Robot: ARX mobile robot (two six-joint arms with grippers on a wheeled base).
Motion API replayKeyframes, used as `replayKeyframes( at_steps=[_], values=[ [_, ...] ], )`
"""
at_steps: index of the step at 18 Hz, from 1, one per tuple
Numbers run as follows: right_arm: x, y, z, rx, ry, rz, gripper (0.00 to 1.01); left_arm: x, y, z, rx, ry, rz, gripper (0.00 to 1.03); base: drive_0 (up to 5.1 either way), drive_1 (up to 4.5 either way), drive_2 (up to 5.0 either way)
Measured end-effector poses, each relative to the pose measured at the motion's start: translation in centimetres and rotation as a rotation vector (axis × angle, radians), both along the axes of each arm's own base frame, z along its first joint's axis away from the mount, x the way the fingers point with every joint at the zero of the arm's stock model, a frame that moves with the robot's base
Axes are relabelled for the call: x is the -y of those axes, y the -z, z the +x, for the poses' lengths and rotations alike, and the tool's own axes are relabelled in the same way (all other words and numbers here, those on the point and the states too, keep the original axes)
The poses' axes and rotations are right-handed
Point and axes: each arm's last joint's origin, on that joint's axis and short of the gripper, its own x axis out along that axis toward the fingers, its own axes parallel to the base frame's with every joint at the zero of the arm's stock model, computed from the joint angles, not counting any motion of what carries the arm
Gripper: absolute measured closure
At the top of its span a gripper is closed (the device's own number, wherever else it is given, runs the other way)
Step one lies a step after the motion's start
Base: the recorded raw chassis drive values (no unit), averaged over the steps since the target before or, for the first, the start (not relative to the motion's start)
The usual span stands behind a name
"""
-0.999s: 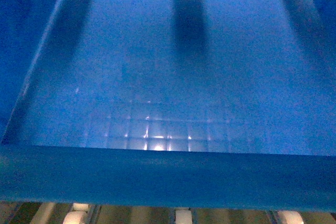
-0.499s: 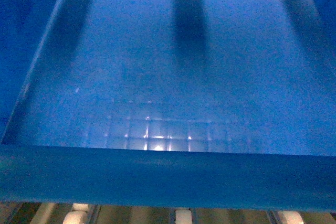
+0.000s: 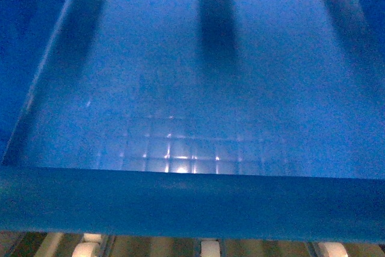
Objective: Place box next to blue box on left shelf
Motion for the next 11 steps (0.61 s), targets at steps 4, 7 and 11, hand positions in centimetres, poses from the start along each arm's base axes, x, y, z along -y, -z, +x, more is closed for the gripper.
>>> replayKeyframes(
  at_steps=[4, 7, 11],
  values=[
    [0.0, 0.01, 0.0, 0.0, 0.0, 0.0, 0.9, 0.0, 0.0, 0.0, 0.0, 0.0, 0.0, 0.91, 0.0, 0.0, 0.0],
    [0.0, 0.01, 0.0, 0.0, 0.0, 0.0, 0.9, 0.0, 0.0, 0.0, 0.0, 0.0, 0.0, 0.91, 0.0, 0.0, 0.0],
    [0.0, 0.0, 0.0, 0.0, 0.0, 0.0, 0.9, 0.0, 0.0, 0.0, 0.0, 0.0, 0.0, 0.91, 0.0, 0.0, 0.0]
  ],
)
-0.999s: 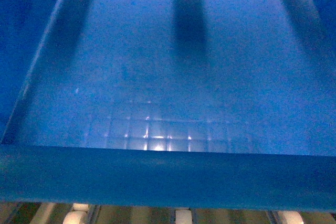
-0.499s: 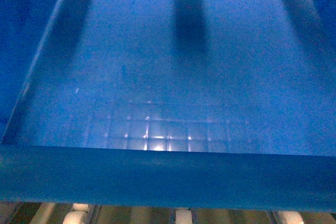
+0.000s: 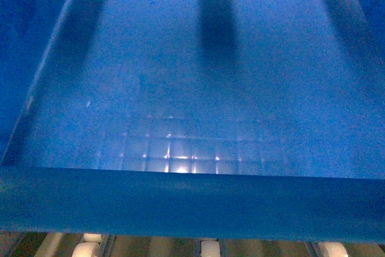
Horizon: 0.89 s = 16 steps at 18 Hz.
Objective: Place box next to blue box on left shelf
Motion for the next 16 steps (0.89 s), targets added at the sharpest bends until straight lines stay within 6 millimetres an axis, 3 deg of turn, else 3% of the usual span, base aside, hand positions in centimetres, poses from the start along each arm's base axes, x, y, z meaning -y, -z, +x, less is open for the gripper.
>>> replayKeyframes(
  at_steps=[5, 6, 9, 16],
  values=[
    [-0.3, -0.1, 0.1, 0.076, 0.026, -0.071, 0.89, 0.4, 0.0, 0.2, 0.055, -0.065, 0.039, 0.9, 0.0, 0.0, 0.0],
    [-0.3, 0.5, 1.7, -0.048, 0.003, -0.085, 0.89, 0.2, 1.3, 1.7, -0.065, -0.048, 0.024, 0.9, 0.0, 0.0, 0.0],
    [-0.2, 1.6, 4.4, -0.11, -0.012, -0.096, 0.89, -0.4, 2.9, 4.1, -0.139, -0.044, -0.038, 0.9, 0.0, 0.0, 0.0],
    [0.0, 4.0, 10.3, -0.243, -0.039, -0.073, 0.89, -1.2, 4.3, 9.4, -0.278, -0.034, -0.101, 0.91, 0.0, 0.0, 0.0]
  ],
)
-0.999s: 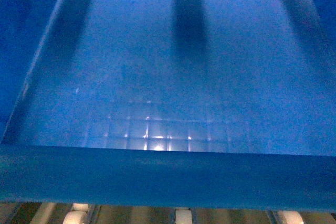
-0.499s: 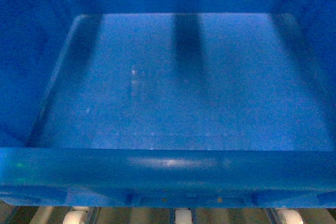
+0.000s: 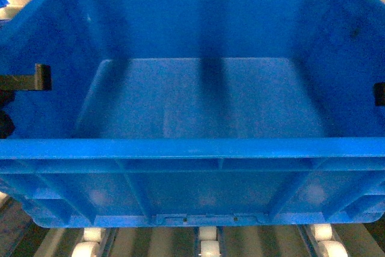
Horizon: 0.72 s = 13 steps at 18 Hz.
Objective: Place box next to blue box on left shelf
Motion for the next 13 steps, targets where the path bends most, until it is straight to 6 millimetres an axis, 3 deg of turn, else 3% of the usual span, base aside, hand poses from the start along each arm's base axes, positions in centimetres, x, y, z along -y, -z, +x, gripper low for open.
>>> replayKeyframes(
  at_steps=[5, 8, 13],
  values=[
    [0.0, 2.4, 2.0, -0.088, -0.007, 0.0, 0.89, -0.3, 1.9, 2.4, -0.106, 0.002, -0.008, 0.92, 0.0, 0.0, 0.0],
    [0.0, 2.5, 3.1, -0.116, -0.002, -0.002, 0.89, -0.3, 1.9, 3.5, -0.146, -0.007, -0.009, 0.93, 0.0, 0.0, 0.0],
    [0.0, 2.3, 3.2, -0.182, 0.012, 0.004, 0.88, 0.0, 1.4, 4.2, -0.22, -0.003, 0.0, 0.93, 0.0, 0.0, 0.0]
  ],
)
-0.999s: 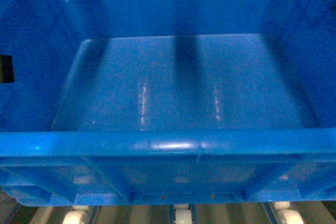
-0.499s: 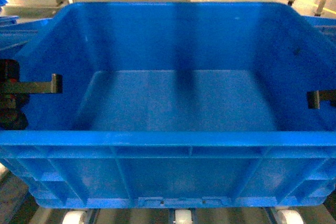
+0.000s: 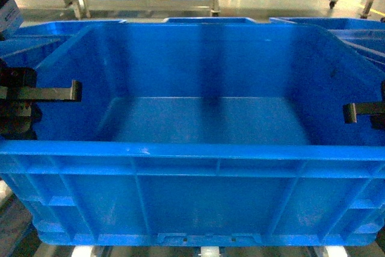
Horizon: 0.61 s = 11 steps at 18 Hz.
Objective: Place box next to blue box on left shelf
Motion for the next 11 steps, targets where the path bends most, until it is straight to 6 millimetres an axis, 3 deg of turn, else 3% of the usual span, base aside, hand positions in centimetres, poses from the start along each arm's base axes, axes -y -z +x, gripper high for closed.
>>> replayKeyframes(
  at_steps=[1, 4, 8, 9, 10, 11],
  values=[
    [0.0, 0.0, 0.0, 0.002, 0.007, -0.014, 0.83, 0.1, -0.1, 0.0, 0.01, 0.001, -0.004, 0.93, 0.0, 0.0, 0.0],
    [-0.3, -1.0, 0.1, 0.077, 0.024, -0.116, 0.56, 1.0, -1.8, 0.3, 0.182, -0.044, 0.007, 0.67, 0.0, 0.0, 0.0],
    [0.0, -2.8, -0.3, 0.178, 0.033, -0.128, 0.1, 1.5, -4.5, 0.1, 0.385, -0.06, -0.049, 0.22, 0.0, 0.0, 0.0],
    [0.0, -3.8, -0.6, 0.298, 0.029, -0.084, 0.01, 1.8, -5.4, -0.1, 0.454, -0.051, -0.05, 0.09, 0.0, 0.0, 0.0],
    [0.0, -4.8, -1.1, 0.41, 0.039, -0.065, 0.04, 1.7, -6.3, -0.4, 0.51, -0.047, -0.048, 0.03, 0.0, 0.0, 0.0],
    [0.0, -5.7, -1.4, 0.481, 0.047, -0.052, 0.04, 1.7, -7.0, -0.7, 0.534, -0.047, -0.047, 0.05, 0.0, 0.0, 0.0]
  ],
)
